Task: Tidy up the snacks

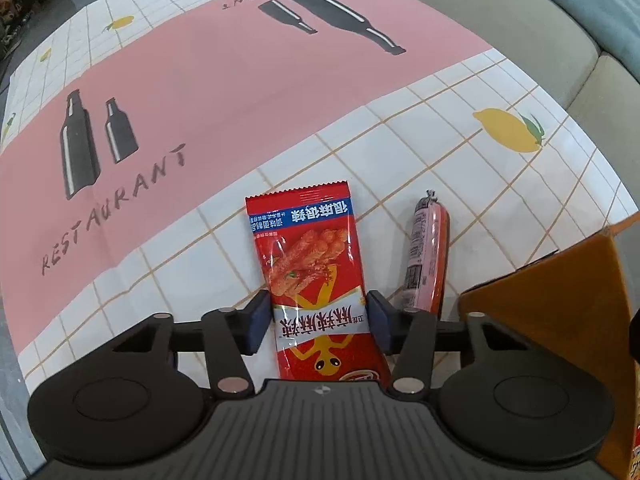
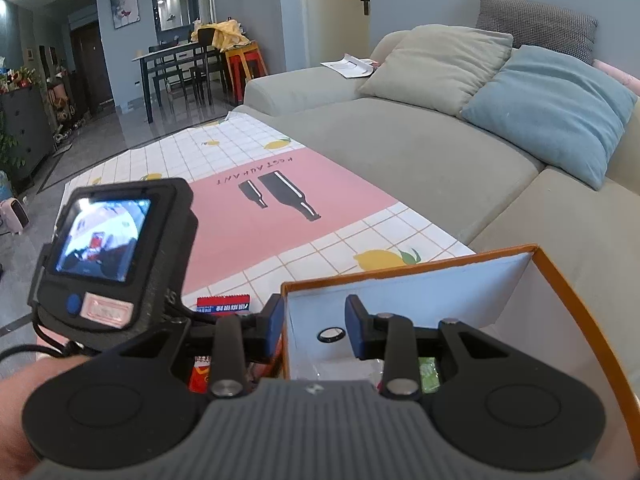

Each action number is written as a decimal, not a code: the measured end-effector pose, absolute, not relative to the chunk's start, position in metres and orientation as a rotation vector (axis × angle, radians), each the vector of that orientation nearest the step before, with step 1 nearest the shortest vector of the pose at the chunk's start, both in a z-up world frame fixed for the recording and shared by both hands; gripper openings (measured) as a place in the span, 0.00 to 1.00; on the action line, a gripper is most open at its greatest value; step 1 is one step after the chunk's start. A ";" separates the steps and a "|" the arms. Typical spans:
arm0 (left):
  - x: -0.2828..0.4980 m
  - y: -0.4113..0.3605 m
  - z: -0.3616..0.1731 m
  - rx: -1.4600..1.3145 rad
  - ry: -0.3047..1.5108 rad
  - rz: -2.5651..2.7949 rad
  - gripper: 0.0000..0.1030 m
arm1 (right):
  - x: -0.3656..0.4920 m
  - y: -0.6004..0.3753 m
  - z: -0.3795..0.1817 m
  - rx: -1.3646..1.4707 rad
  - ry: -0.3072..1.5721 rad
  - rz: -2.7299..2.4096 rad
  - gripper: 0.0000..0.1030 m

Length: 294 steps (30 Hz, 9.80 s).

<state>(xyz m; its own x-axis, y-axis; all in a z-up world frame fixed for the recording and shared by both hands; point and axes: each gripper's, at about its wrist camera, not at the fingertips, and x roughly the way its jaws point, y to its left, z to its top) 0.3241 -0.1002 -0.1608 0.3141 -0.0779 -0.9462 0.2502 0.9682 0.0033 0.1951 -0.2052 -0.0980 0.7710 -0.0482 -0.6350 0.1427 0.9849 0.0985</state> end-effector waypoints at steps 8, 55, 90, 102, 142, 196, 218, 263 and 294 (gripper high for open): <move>0.306 -0.062 -0.145 0.103 1.186 -0.243 0.38 | 0.187 -0.188 -0.090 0.107 0.663 -0.074 0.32; 0.267 0.034 -0.121 0.027 1.041 -0.254 0.37 | 0.236 -0.111 -0.180 0.075 0.935 -0.242 0.20; 0.105 -0.016 0.014 -0.032 1.006 -0.344 0.37 | 0.034 -0.195 -0.025 0.329 0.726 0.111 0.20; 0.090 -0.085 0.035 -0.008 1.005 -0.527 0.37 | -0.007 -0.260 -0.012 0.332 0.677 0.053 0.20; 0.222 -0.209 -0.063 0.202 1.205 -0.574 0.38 | 0.159 -0.361 -0.129 0.182 0.981 -0.045 0.20; 0.187 -0.186 -0.027 0.238 1.107 -0.585 0.61 | 0.085 -0.293 -0.103 0.046 0.961 -0.106 0.50; 0.031 -0.071 0.075 0.329 0.520 -0.149 0.76 | -0.025 -0.221 0.027 0.132 0.589 0.003 0.78; 0.015 -0.049 -0.034 0.326 0.913 -0.152 0.78 | -0.048 -0.190 -0.066 0.105 0.773 -0.067 0.77; 0.017 -0.045 -0.032 0.295 0.922 -0.153 0.78 | -0.049 -0.183 -0.067 0.083 0.779 -0.054 0.77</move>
